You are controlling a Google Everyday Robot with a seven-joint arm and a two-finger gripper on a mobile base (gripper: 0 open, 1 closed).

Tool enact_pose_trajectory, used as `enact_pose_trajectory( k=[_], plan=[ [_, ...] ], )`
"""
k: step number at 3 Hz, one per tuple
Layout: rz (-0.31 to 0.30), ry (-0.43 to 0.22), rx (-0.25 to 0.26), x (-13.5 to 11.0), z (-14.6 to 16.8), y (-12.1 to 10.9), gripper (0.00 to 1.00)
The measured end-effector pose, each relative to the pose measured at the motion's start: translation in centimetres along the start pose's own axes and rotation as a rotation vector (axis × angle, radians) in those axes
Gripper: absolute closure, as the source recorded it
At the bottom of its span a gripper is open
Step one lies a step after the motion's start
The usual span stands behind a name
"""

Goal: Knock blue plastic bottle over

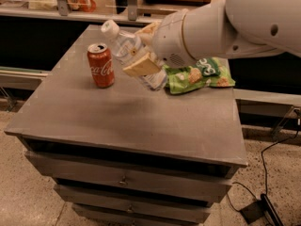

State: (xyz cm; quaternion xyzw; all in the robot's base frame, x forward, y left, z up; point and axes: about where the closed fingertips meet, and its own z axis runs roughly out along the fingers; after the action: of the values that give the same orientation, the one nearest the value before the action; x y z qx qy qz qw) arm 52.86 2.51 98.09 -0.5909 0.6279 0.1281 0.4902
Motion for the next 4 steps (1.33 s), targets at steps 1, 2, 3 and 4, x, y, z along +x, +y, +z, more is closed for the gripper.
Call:
enact_pose_trajectory(
  k=[1,2,3,4],
  plan=[
    [-0.15,0.061,-0.085,0.4,-1.3,0.2,1.0],
    [-0.398,0.094,-0.182,0.5,-1.8,1.1,1.0],
    [-0.643,0.117,-0.268,0.2,-0.5,2.3,1.0],
    [-0.822,0.169,-0.332,0.9,1.2,3.6,1.0]
  ],
)
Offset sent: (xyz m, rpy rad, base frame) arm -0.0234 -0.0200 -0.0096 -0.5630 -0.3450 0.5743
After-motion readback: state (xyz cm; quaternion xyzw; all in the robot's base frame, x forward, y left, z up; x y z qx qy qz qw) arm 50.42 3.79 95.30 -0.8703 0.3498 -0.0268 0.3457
